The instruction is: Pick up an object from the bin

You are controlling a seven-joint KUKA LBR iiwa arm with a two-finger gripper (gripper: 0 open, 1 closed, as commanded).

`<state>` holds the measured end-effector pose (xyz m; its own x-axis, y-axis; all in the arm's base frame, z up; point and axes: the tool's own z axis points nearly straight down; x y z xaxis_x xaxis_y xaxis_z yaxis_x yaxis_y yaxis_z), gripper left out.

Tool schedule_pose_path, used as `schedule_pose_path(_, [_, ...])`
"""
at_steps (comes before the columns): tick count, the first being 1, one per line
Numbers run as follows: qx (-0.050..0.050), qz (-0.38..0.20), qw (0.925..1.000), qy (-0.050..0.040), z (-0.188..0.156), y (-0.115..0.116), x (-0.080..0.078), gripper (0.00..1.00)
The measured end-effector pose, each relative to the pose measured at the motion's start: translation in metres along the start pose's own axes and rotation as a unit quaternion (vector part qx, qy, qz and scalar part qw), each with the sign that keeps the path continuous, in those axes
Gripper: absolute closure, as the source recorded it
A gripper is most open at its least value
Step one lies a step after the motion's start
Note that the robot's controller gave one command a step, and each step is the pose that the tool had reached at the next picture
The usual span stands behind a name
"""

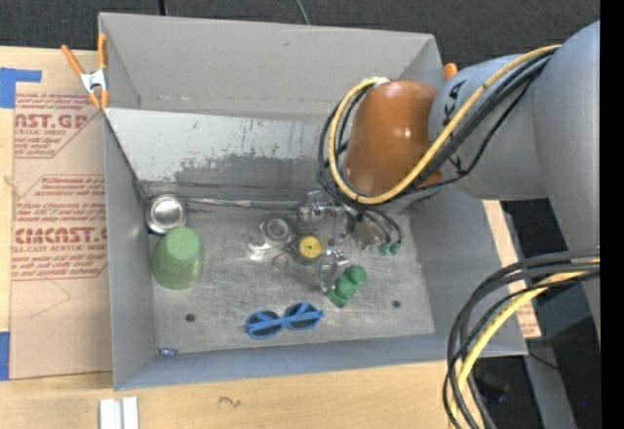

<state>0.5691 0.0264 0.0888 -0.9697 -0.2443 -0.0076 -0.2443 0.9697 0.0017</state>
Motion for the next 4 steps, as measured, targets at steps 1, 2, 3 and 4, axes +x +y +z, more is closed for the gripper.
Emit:
schedule_pose_path(1, [0.0, -0.001, 1.0, -0.0029, -0.006, 0.001, -0.003, 1.0])
schedule_pose_path(2, [0.002, -0.124, 0.9923, -0.001, -0.145, -0.024, -0.012, 1.0])
schedule_pose_path(3, [0.0, -0.124, 0.9923, 0.002, -0.141, -0.023, -0.01, 0.0])
schedule_pose_path(4, [0.002, -0.073, 0.9973, -0.0008, -0.017, -0.033, 0.012, 0.0])
